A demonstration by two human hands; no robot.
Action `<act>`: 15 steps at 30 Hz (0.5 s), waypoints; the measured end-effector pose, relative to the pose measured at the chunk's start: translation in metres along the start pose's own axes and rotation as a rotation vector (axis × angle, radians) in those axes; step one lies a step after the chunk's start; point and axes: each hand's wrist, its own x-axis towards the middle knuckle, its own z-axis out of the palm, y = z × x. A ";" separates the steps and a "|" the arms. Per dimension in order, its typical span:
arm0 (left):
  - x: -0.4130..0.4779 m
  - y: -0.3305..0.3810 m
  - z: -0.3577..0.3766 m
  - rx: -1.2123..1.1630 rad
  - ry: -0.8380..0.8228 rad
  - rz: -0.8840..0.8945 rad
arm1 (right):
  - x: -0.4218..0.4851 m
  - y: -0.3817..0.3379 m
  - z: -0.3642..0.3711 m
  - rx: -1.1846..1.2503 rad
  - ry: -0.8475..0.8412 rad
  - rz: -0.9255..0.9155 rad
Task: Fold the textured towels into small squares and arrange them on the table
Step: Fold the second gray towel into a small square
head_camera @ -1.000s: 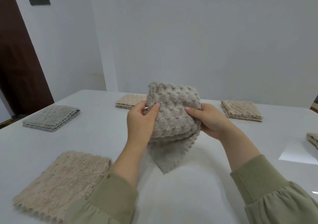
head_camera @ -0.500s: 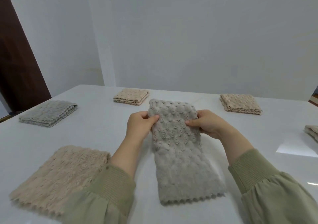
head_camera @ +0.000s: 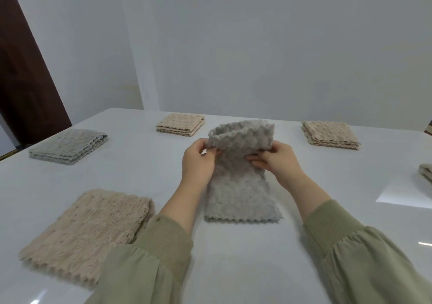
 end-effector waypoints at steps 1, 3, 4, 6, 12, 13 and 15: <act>-0.002 -0.003 -0.001 0.019 -0.012 0.000 | -0.002 0.006 0.002 0.029 0.019 -0.020; -0.005 -0.010 -0.004 0.052 -0.033 -0.013 | -0.007 0.018 0.002 -0.029 0.043 -0.082; -0.007 -0.013 -0.005 0.061 -0.042 -0.024 | -0.008 0.022 0.002 -0.080 0.053 -0.111; -0.008 -0.016 -0.009 0.036 -0.041 -0.067 | -0.012 0.025 0.001 -0.125 0.057 -0.138; -0.019 -0.013 -0.017 -0.120 -0.098 -0.196 | -0.025 0.034 -0.001 -0.323 -0.007 -0.207; -0.022 -0.011 -0.019 -0.164 -0.106 -0.216 | -0.029 0.035 -0.002 -0.346 -0.008 -0.208; -0.025 -0.009 -0.022 -0.220 -0.106 -0.268 | -0.036 0.036 -0.003 -0.388 0.001 -0.226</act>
